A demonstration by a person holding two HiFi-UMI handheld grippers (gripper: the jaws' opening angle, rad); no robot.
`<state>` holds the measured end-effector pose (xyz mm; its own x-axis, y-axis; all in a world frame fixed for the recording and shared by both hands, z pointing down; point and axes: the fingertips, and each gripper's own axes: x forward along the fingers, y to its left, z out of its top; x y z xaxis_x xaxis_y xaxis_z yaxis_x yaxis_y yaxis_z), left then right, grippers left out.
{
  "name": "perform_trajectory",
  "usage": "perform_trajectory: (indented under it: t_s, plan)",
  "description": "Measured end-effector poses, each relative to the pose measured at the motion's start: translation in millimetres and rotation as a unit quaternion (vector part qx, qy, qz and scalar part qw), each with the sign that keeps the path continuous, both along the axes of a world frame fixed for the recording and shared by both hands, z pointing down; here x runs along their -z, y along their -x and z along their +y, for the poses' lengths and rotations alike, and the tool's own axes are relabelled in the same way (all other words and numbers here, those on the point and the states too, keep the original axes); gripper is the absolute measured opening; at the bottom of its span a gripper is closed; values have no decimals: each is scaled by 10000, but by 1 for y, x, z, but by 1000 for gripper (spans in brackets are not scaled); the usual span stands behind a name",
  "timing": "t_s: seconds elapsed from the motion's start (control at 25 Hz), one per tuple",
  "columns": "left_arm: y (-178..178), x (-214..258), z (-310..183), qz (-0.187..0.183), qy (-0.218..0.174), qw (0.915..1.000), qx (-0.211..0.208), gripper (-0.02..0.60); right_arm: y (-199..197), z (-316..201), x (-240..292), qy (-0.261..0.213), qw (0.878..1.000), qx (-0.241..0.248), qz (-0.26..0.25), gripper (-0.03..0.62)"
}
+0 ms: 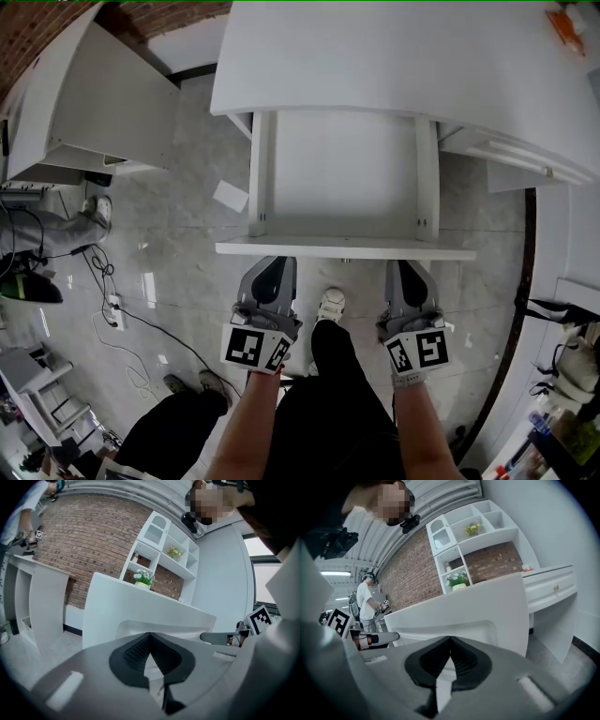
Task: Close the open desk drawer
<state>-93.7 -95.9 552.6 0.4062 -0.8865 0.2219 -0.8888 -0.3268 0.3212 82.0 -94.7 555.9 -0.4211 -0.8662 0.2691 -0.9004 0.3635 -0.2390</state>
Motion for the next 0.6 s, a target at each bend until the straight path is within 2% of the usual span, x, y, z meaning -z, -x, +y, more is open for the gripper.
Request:
perform_trajectory:
  t_s: [0.6]
  plan:
    - [-2,0,-36,-90,66,9998,191,3,-3,-36,0,69,9999,28,-153,-2]
